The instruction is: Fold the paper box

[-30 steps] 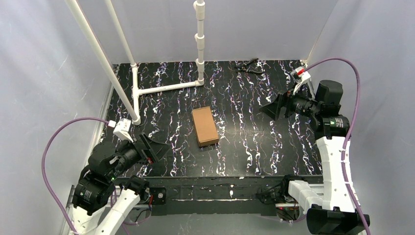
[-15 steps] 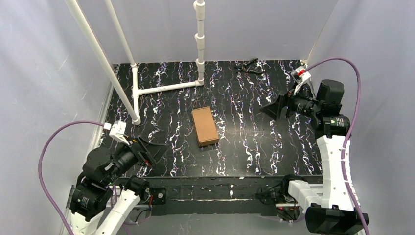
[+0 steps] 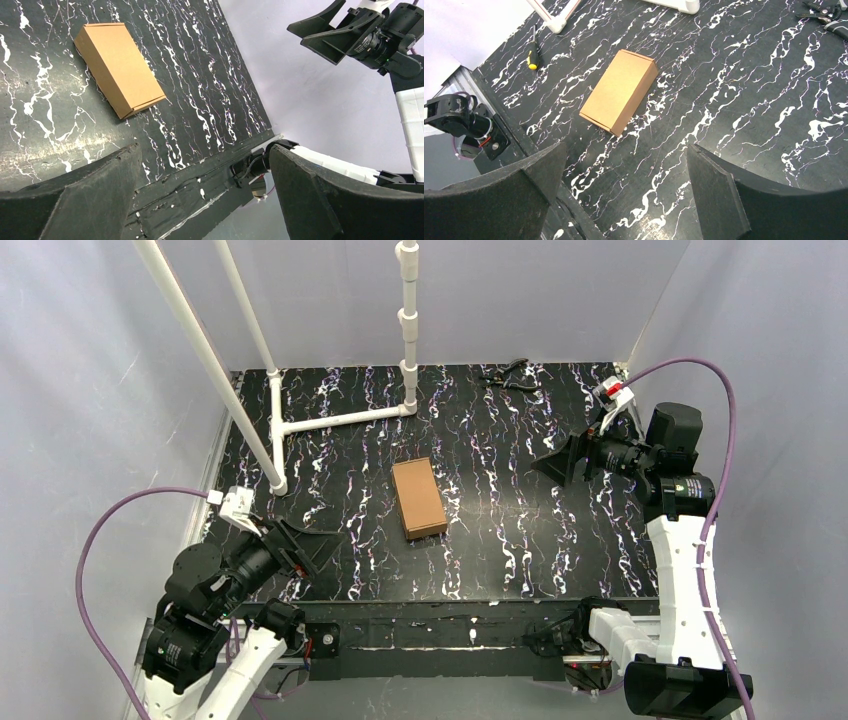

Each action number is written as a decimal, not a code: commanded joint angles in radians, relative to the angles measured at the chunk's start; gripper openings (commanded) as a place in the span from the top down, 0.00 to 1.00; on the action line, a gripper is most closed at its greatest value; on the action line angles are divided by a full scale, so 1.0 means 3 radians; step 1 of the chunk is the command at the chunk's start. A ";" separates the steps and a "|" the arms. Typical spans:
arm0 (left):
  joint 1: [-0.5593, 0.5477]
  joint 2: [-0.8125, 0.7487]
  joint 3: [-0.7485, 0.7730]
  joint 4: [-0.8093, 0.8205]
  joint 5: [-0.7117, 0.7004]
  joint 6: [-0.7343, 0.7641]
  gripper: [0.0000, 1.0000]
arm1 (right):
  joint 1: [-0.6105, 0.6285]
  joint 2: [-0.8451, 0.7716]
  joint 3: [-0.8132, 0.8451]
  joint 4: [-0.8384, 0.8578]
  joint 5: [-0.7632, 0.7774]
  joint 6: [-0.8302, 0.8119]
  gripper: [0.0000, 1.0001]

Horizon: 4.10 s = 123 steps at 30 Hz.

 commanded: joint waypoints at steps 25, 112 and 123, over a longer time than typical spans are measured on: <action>0.0015 -0.0013 0.0116 -0.0182 -0.0141 0.0135 0.02 | -0.0021 -0.0064 0.0053 -0.0026 -0.0123 -0.0130 0.02; 0.0014 -0.0019 0.0037 -0.0249 -0.0182 0.0138 0.02 | -0.0021 -0.0063 0.0028 0.0002 -0.0101 -0.0082 0.00; 0.0018 0.0138 -0.0293 0.0070 0.0195 -0.0094 0.01 | -0.0022 -0.0067 -0.0111 0.0237 0.0168 0.0384 0.00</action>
